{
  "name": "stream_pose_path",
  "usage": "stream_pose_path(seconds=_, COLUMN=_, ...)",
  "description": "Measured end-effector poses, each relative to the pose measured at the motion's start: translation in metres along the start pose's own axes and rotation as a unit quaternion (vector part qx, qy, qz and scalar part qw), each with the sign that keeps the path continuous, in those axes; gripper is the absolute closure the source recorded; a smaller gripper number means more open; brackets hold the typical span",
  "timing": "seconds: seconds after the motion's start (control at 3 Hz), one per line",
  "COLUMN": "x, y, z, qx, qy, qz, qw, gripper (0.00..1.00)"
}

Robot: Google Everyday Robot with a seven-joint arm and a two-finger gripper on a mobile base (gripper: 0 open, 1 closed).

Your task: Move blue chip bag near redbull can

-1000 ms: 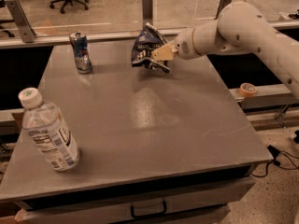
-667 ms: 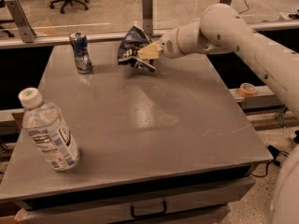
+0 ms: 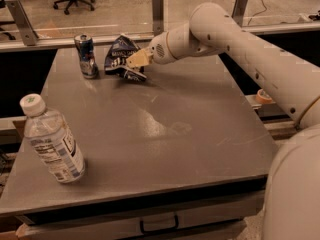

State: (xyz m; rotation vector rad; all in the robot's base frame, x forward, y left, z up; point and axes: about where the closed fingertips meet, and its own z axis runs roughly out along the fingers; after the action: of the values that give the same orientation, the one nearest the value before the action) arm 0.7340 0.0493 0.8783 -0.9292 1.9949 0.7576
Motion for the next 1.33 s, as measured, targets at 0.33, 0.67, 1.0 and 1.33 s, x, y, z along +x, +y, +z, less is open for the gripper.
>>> stream_pose_path(seconds=0.33, x=0.002, y=0.007, z=0.013, qx=-0.011, qy=0.015, qz=0.003, qw=0.9998, gripper=0.59)
stream_pose_path(seconds=0.67, x=0.003, y=0.010, z=0.024, qx=-0.015, qy=0.028, qz=0.001, qw=0.9995, gripper=0.28)
stream_pose_path(seconds=1.0, x=0.003, y=0.009, z=0.027, qx=-0.013, qy=0.033, qz=0.000, qw=0.9994, gripper=0.04)
stream_pose_path(seconds=1.33, x=0.000, y=0.009, z=0.024, qx=-0.012, qy=0.031, qz=-0.004, qw=0.9994, gripper=0.00)
